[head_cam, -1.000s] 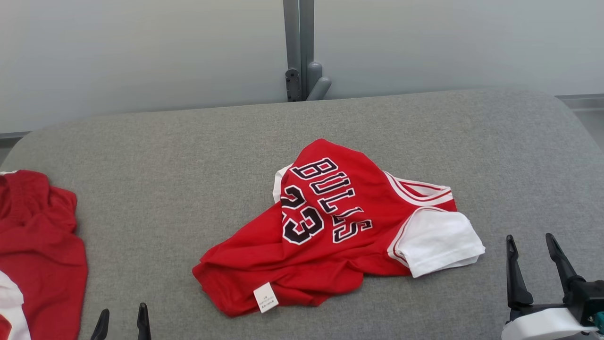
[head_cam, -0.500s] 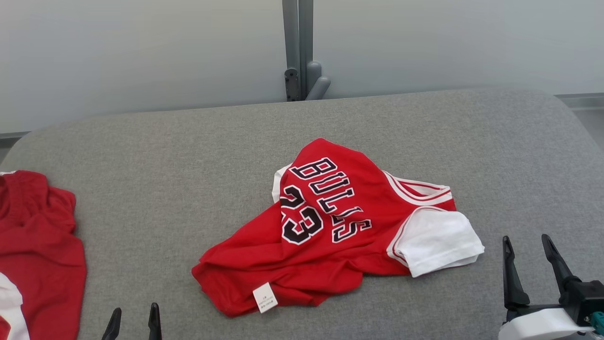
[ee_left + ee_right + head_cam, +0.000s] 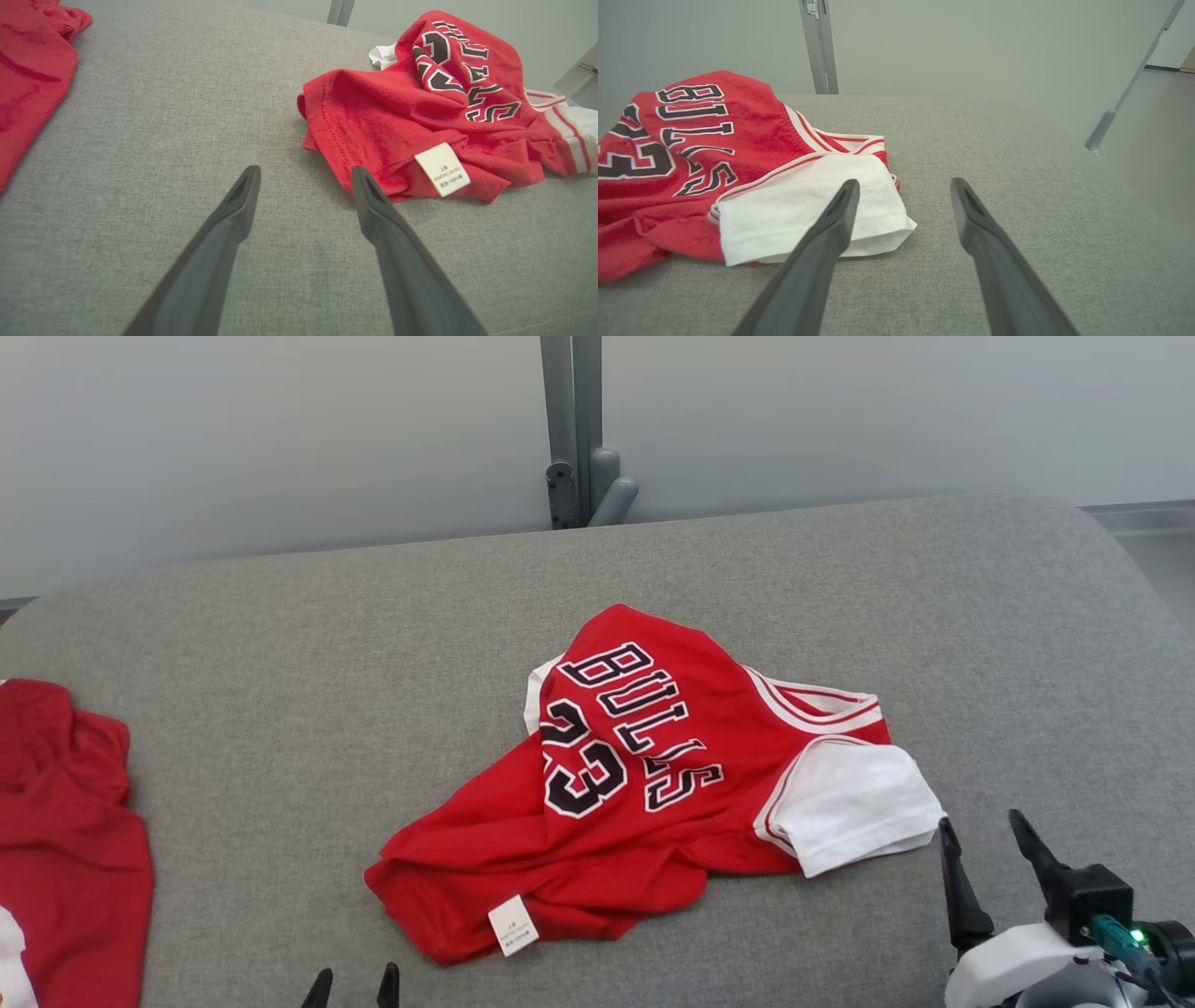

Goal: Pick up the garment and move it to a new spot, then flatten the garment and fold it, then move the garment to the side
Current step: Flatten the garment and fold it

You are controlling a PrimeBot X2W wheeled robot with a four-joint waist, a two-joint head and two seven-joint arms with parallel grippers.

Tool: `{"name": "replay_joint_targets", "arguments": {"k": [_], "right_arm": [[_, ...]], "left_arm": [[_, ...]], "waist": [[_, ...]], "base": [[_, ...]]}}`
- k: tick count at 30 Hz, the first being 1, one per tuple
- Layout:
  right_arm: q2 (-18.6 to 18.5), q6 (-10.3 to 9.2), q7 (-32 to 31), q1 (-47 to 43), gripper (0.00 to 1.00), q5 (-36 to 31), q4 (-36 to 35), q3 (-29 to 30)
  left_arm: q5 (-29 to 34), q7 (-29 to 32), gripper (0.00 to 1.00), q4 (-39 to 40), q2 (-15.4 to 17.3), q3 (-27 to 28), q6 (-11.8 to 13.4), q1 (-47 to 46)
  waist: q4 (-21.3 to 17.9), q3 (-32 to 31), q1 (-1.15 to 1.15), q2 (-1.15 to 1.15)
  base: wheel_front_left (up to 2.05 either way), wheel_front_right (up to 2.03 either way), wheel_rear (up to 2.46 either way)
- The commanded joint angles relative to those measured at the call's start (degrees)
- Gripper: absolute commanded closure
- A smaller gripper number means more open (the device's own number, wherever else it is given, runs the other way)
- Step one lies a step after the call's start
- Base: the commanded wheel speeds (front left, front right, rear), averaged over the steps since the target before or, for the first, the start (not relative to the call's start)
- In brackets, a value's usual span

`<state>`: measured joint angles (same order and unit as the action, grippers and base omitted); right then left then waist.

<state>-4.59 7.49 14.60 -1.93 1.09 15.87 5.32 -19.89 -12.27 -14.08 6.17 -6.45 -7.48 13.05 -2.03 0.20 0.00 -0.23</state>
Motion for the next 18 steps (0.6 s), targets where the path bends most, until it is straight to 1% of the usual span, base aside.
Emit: {"name": "replay_joint_targets", "arguments": {"k": [1, 8, 13, 18], "right_arm": [[-0.86, 0.01, -1.21, 1.76, 0.0, -0.58, 1.47, -1.17], [-4.84, 0.0, -10.56, 9.41, 0.0, -0.49, 8.69, -7.19], [-6.29, 0.0, -13.44, 12.67, 0.0, -0.09, 11.59, -9.03], [-7.0, 0.0, -14.28, 15.53, 0.0, 0.28, 15.17, -10.46]], "left_arm": [[-0.61, 1.32, 0.0, -0.35, 0.33, -0.74, -0.01, -1.47], [-6.0, 9.61, 0.0, -0.08, -0.41, -3.12, 0.0, -4.76], [-7.68, 12.53, 0.0, -0.01, -0.53, -3.06, 0.13, -6.21], [-9.36, 15.18, 0.0, -0.5, -0.73, -3.78, 0.15, -7.45]], "waist": [[-0.4, 0.51, 0.0, 0.23], [-0.67, 2.69, 0.0, 0.23], [-0.55, 4.08, 0.0, 0.23], [-0.57, 5.19, 0.0, 0.23]], "base": [[0.0, 0.0, 0.0], [0.0, 0.0, 0.0], [0.0, 0.0, 0.0], [0.0, 0.0, 0.0]]}}
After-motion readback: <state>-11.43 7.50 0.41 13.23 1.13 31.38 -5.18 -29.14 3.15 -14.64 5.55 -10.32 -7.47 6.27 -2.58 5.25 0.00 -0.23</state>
